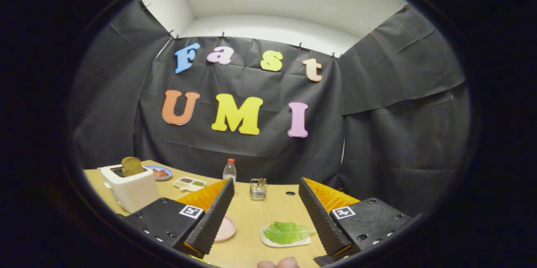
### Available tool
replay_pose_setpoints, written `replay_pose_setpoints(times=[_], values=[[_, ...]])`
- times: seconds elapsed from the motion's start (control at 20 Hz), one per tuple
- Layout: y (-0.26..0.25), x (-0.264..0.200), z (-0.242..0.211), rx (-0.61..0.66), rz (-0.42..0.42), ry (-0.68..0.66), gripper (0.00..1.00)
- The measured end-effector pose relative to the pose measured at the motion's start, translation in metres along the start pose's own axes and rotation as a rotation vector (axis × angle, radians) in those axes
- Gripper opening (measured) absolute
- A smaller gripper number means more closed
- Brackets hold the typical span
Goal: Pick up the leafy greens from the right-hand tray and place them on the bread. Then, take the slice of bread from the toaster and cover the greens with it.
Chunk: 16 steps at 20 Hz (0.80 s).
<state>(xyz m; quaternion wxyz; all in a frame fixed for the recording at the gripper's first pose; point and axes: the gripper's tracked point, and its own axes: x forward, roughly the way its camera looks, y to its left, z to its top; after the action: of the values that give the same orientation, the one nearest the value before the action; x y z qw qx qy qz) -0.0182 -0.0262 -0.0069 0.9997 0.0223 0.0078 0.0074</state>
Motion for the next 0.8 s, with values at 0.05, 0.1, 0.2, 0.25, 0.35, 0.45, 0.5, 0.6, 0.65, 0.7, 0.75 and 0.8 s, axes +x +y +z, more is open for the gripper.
replay_pose_setpoints(times=[0.05, 0.1, 0.2, 0.25, 0.35, 0.45, 0.5, 0.6, 0.65, 0.7, 0.75, 0.8], values=[[-0.004, 0.000, -0.002, 0.001, 0.000, 0.004, 0.95], [-0.009, 0.001, -0.009, 0.001, 0.000, 0.014, 0.95], [-0.020, 0.004, -0.021, 0.008, 0.000, 0.041, 0.95], [-0.027, 0.005, -0.027, 0.008, -0.003, 0.056, 0.95], [-0.042, 0.008, -0.036, 0.012, -0.002, 0.074, 0.95], [-0.064, 0.012, -0.050, 0.015, -0.011, 0.098, 0.95], [-0.076, 0.014, -0.059, 0.020, -0.016, 0.121, 0.95], [-0.098, 0.018, -0.081, 0.066, -0.016, 0.182, 0.95], [-0.108, 0.022, -0.095, 0.110, -0.013, 0.228, 0.95], [-0.116, 0.029, -0.114, 0.165, -0.006, 0.285, 0.95], [-0.120, 0.034, -0.131, 0.235, 0.001, 0.348, 0.95], [-0.125, 0.040, -0.148, 0.309, -0.002, 0.406, 0.95]])
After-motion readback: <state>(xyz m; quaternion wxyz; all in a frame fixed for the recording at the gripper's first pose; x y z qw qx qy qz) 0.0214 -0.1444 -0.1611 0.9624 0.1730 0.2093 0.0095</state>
